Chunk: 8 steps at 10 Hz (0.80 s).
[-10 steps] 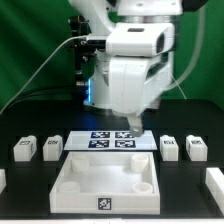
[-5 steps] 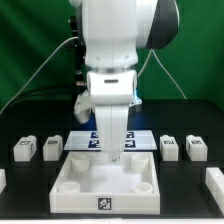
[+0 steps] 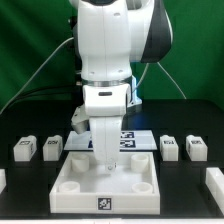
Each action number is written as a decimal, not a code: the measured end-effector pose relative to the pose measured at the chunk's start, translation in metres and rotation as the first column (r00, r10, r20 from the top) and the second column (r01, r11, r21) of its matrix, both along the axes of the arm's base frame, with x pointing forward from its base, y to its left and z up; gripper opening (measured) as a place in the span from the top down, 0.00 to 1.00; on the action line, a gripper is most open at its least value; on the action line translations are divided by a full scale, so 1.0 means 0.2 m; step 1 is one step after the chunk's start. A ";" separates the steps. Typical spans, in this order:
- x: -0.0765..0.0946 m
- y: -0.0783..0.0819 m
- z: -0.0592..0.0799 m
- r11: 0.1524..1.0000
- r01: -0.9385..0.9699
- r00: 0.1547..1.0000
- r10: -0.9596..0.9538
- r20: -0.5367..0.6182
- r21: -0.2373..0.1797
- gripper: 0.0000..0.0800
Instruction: Assemble one leg
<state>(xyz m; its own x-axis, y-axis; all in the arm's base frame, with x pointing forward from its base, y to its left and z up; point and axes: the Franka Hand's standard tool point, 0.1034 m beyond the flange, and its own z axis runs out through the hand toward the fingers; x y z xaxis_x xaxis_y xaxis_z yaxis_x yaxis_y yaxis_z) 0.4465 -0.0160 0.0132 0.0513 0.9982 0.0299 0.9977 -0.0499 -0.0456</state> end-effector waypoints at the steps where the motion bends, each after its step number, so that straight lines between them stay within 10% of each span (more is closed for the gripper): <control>1: 0.00 0.00 0.00 1.000 0.000 1.000 0.000 -0.001 0.000 0.44; 2: 0.00 0.00 0.00 1.000 0.001 1.000 -0.001 -0.001 0.000 0.44; 5: 0.00 0.00 0.00 1.000 0.002 1.000 -0.002 0.003 0.000 0.93; 8: 0.01 0.00 0.00 1.000 0.002 1.000 -0.002 0.007 0.000 0.93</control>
Offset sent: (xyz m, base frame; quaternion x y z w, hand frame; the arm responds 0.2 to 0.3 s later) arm 0.0000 0.0000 0.0000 0.0000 0.0000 0.0000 1.0000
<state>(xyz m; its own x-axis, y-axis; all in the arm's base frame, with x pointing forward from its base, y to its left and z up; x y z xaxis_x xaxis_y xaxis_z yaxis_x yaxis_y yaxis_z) 0.4476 -0.0163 0.0133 0.0536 0.9981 0.0304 0.9979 -0.0524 -0.0388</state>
